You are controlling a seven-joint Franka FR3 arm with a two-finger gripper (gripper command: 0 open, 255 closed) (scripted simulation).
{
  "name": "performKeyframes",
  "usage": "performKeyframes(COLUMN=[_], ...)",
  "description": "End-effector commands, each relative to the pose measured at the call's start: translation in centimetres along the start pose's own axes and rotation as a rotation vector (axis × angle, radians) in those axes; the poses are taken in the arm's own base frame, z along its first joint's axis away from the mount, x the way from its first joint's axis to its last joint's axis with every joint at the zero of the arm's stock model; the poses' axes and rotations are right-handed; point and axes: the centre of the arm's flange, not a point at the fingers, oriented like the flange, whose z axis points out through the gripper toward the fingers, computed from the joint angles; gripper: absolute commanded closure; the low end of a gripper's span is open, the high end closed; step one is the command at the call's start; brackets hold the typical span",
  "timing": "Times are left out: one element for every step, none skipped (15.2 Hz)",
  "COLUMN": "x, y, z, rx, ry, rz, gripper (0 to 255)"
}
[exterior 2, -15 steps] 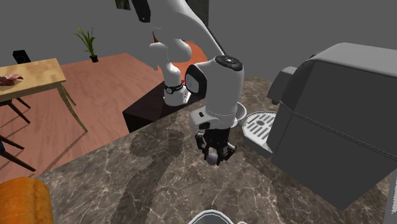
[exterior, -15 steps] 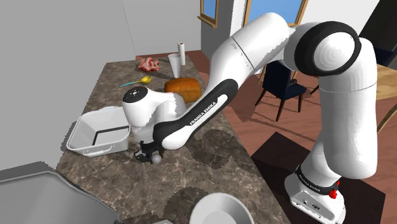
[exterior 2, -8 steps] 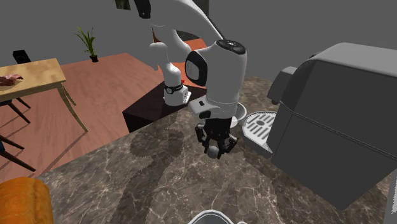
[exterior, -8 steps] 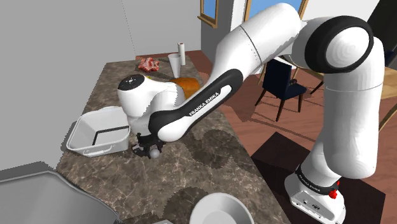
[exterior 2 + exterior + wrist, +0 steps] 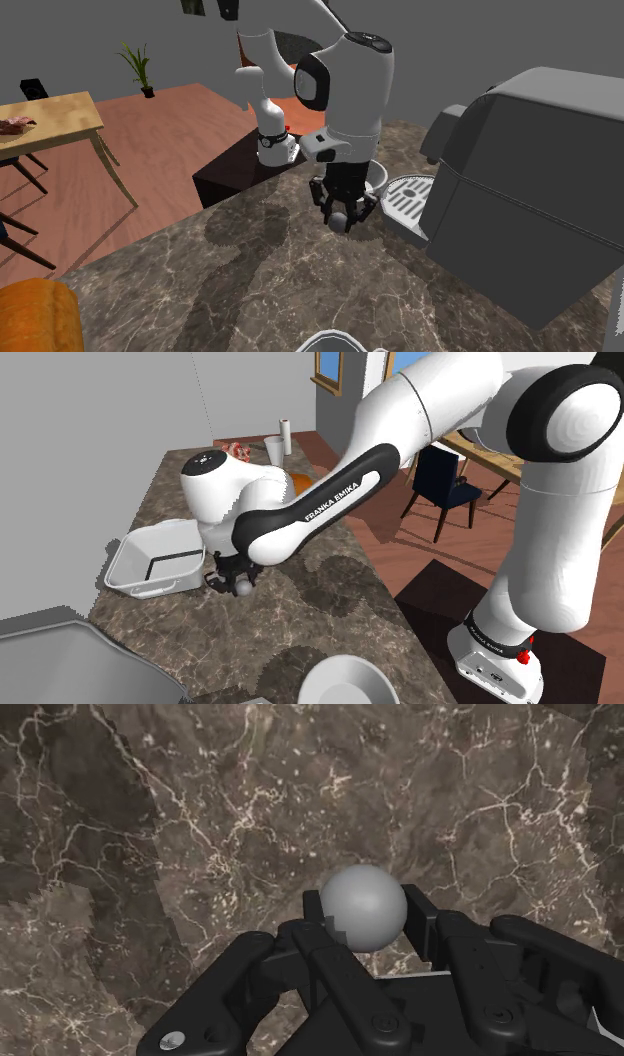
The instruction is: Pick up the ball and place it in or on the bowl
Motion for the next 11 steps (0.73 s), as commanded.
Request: performKeyframes(x=[-2.3,-3.6,-4.9,-6.2,-7.5,-8.8,-10.0,-11.3,-12.6,-13.9,-15.2], y=[0.5,0.7,1.0,1.2,1.4,1.7,1.9,2.1,2.4,2.6,2.8], z=[-0.2,-0.4,-0.5,-0.6,-0.7,-0.9,-1.0,-1.1,-1.3,-1.4,-1.5], rx=[0.000,0.000,0.000,0.000,0.000,0.000,0.000,0.000,0.000,0.000,0.000], ry=[0.000,0.000,0.000,0.000,0.000,0.000,0.000,0.000,0.000,0.000,0.000], rz=[0.000,0.000,0.000,0.000,0.000,0.000,0.000,0.000,0.000,0.000,0.000], gripper=[255,255,255,255,255,255,255,255,255,255,255])
